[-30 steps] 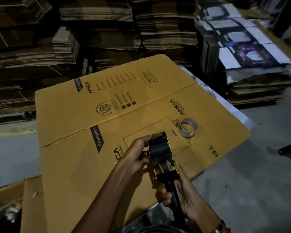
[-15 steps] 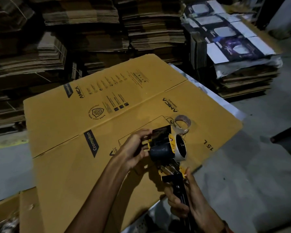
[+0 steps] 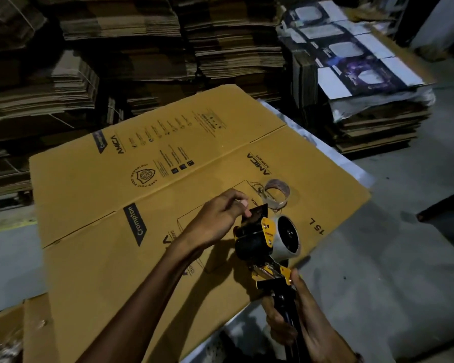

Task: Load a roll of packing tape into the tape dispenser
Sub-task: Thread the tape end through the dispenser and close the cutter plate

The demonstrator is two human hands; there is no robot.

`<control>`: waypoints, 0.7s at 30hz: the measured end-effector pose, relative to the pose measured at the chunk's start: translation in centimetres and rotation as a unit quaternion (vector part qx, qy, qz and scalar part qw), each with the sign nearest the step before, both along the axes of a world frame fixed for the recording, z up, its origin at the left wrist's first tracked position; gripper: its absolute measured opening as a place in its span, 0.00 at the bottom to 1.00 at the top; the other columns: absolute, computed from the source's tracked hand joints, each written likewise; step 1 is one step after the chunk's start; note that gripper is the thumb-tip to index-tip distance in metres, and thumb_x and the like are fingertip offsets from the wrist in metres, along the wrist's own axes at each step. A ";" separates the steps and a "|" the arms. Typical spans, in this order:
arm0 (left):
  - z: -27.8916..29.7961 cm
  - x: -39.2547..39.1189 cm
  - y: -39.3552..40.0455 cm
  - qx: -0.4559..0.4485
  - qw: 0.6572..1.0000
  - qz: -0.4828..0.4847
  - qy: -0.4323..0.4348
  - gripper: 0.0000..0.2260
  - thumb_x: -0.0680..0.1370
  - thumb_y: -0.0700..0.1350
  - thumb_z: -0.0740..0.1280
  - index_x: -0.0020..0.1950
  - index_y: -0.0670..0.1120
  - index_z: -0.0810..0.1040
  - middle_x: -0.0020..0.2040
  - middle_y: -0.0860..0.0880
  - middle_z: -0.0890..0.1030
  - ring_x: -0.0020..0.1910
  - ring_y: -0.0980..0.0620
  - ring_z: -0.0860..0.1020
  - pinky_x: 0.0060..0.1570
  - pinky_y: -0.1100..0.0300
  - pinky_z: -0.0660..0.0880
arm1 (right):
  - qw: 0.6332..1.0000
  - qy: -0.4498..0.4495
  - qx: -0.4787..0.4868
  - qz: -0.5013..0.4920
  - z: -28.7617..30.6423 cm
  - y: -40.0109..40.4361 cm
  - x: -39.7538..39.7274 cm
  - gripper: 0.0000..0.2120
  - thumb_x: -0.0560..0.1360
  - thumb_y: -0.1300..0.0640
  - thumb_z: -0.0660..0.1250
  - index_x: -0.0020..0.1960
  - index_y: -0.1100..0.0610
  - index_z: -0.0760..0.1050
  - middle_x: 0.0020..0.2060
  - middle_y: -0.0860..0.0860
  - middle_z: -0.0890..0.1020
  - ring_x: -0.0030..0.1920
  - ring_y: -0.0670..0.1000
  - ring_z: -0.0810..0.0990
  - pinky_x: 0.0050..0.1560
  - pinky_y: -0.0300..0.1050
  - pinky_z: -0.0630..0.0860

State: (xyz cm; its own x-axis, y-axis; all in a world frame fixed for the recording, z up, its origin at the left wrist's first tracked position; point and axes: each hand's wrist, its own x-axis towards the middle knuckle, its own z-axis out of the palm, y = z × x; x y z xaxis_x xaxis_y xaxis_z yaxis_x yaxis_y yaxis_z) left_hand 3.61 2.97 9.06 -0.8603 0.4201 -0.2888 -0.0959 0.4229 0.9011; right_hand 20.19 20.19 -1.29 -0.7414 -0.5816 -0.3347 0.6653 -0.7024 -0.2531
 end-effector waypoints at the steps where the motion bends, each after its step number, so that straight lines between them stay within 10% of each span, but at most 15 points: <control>1: -0.1 0.0 0.3 0.008 1.000 0.002 -0.010 0.07 0.84 0.49 0.60 0.59 0.54 0.76 0.51 0.53 0.85 0.61 0.55 0.76 0.61 0.55 0.68 | 1.000 -0.010 0.013 -0.004 0.3 0.4 0.0 0.34 0.73 0.37 0.72 0.63 0.65 0.74 0.29 0.60 0.75 0.21 0.52 0.75 0.22 0.40 0.71; 8: -0.5 0.1 2.4 -0.014 0.998 -0.004 -0.062 0.18 0.82 0.62 0.54 0.66 0.56 0.72 0.53 0.54 0.85 0.61 0.56 0.74 0.55 0.59 0.67 | 0.970 -0.050 0.234 -0.038 1.1 3.5 0.5 0.31 0.77 0.39 0.66 0.55 0.71 0.76 0.26 0.60 0.71 0.18 0.52 0.71 0.21 0.40 0.70; 11: -1.3 -0.2 3.0 -0.017 0.995 -0.005 -0.094 0.23 0.81 0.65 0.53 0.68 0.53 0.72 0.51 0.53 0.85 0.64 0.53 0.73 0.68 0.47 0.66 | 0.913 0.024 0.407 -0.009 1.5 5.1 0.7 0.30 0.71 0.35 0.71 0.39 0.65 0.75 0.22 0.58 0.74 0.20 0.53 0.72 0.28 0.43 0.70; 15: -2.4 0.0 3.9 -0.018 0.989 -0.014 -0.145 0.28 0.81 0.64 0.51 0.75 0.51 0.68 0.56 0.48 0.84 0.69 0.50 0.70 0.67 0.50 0.64 | 0.840 0.068 0.539 -0.008 1.6 6.8 0.9 0.27 0.69 0.41 0.78 0.60 0.53 0.74 0.29 0.54 0.79 0.25 0.52 0.76 0.29 0.44 0.72; 18: -3.8 0.2 4.7 -0.025 0.981 -0.017 -0.191 0.29 0.80 0.66 0.52 0.76 0.52 0.67 0.70 0.45 0.75 0.72 0.46 0.69 0.65 0.51 0.64 | 0.790 0.064 0.609 -0.009 1.1 7.7 1.5 0.24 0.70 0.53 0.79 0.58 0.47 0.69 0.30 0.50 0.81 0.27 0.50 0.76 0.27 0.43 0.72; 21: -5.4 0.8 5.6 -0.020 0.979 -0.012 -0.203 0.23 0.78 0.64 0.62 0.68 0.52 0.74 0.64 0.47 0.78 0.64 0.47 0.75 0.58 0.52 0.71 | 0.705 0.108 0.701 0.005 0.7 8.2 2.4 0.29 0.64 0.47 0.82 0.54 0.41 0.66 0.41 0.45 0.84 0.33 0.41 0.81 0.32 0.38 0.75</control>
State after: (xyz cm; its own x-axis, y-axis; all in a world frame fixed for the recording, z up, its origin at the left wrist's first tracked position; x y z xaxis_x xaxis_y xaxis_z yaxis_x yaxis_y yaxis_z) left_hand 4.36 8.57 3.68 -0.6615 0.4208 -0.6207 -0.4316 0.4633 0.7740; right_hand 22.62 28.39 -0.62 -0.8610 0.2022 -0.4667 0.5086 0.3428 -0.7898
